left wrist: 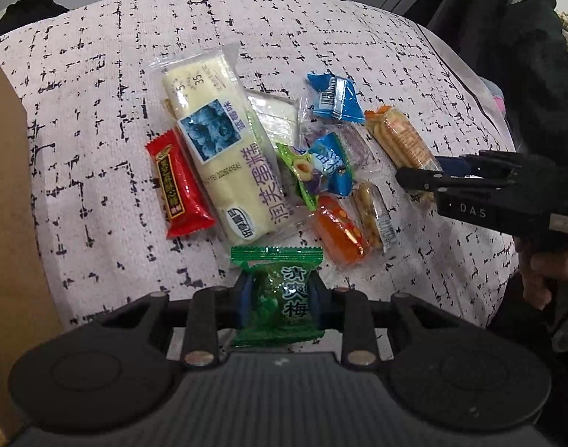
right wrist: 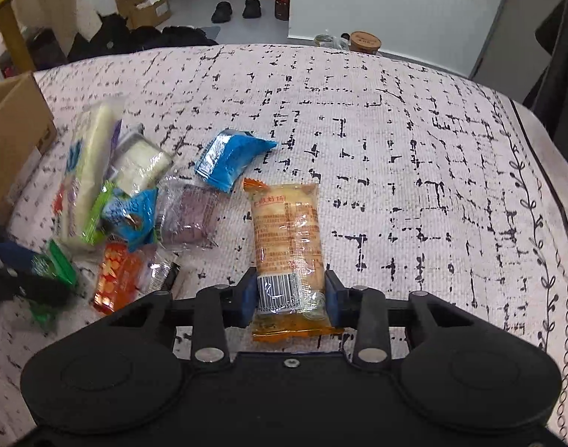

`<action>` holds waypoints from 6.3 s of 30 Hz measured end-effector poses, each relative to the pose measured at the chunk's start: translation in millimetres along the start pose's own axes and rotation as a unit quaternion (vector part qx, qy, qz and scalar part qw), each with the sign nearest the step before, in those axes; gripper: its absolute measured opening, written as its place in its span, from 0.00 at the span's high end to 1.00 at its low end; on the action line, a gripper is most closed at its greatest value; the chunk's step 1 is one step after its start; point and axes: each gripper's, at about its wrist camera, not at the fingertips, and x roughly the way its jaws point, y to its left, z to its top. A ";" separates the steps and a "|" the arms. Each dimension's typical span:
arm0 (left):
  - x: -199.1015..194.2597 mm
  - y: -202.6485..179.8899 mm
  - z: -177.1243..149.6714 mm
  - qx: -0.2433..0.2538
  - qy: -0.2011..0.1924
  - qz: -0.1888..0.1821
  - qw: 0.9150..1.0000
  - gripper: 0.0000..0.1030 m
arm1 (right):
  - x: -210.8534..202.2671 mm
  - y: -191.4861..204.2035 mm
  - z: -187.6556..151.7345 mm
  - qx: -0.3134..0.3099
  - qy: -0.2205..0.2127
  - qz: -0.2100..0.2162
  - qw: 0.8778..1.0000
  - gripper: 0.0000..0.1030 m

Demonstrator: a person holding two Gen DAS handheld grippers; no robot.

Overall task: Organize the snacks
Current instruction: 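Carry both packs over the cardboard box and open both grippers to drop them, then move both tools back to the snack pile and close the left gripper on the cheese-stick pack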

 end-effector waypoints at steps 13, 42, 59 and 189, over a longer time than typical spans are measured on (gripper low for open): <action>-59.9 -27.4 -1.4 0.004 -0.078 0.006 0.997 0.72 | -80.5 -14.7 -25.9 0.078 -0.100 0.035 0.991 0.66; -214.0 41.6 -55.1 -0.065 -0.204 0.080 0.973 0.72 | -154.2 102.2 -4.2 0.042 -0.178 0.106 0.977 0.65; -215.4 115.2 -73.2 -0.109 -0.226 0.096 0.963 0.72 | -124.5 197.4 24.2 0.014 -0.160 0.136 0.978 0.65; -11.5 -8.5 5.4 -0.082 -0.130 0.096 0.983 0.52 | -20.0 36.3 -27.3 0.168 -0.044 0.071 0.982 0.58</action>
